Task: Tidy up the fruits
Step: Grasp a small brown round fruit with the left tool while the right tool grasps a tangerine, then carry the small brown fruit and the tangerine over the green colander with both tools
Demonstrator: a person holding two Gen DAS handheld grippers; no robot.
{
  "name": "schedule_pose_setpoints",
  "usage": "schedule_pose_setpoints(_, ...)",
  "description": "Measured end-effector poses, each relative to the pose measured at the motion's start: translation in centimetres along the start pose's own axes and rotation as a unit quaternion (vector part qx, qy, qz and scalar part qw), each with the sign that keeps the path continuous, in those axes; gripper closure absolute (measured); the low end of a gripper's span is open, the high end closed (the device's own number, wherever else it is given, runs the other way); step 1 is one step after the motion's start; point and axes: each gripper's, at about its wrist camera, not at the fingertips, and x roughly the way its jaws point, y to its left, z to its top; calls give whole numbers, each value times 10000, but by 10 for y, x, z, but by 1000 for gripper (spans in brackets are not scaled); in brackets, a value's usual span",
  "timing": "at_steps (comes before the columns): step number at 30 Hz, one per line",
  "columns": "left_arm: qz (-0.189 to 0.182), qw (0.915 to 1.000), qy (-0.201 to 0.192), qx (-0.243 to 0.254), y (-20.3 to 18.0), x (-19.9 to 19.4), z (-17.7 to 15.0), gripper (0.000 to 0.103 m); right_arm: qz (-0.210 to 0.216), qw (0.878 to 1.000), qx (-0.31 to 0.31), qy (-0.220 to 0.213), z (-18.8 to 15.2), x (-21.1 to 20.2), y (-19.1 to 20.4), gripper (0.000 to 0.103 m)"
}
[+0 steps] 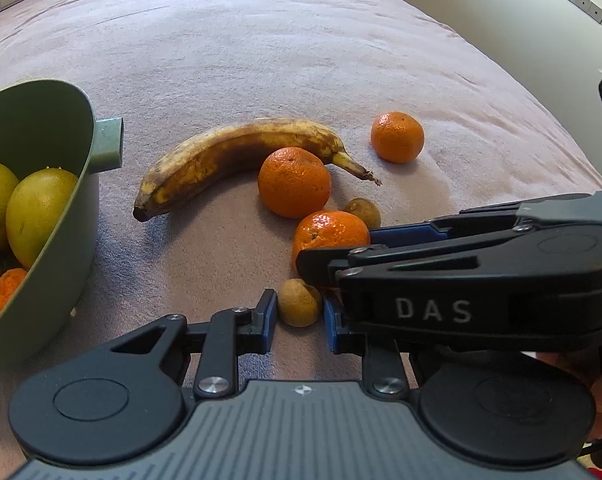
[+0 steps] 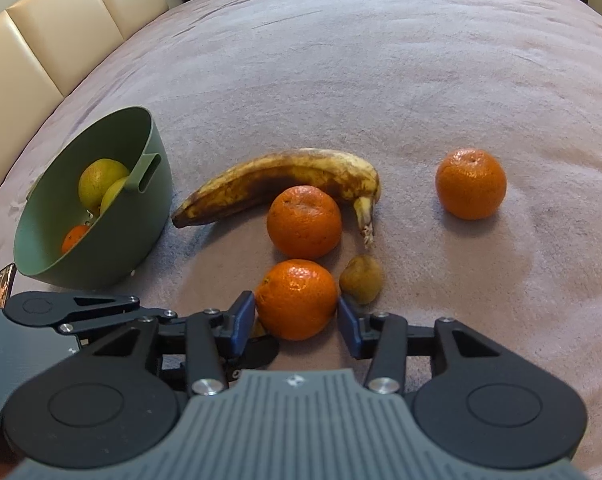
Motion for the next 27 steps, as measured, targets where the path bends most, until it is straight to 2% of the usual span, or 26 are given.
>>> schedule_pose_setpoints(14,60,9999,-114,15,-4,-19,5,77,-183,9998,-51,-18,5,-18,13,62)
schedule_pose_setpoints(27,134,9989,-459,-7,-7,-66,11,77,-510,9967,-135,-615,18,-57,23,62)
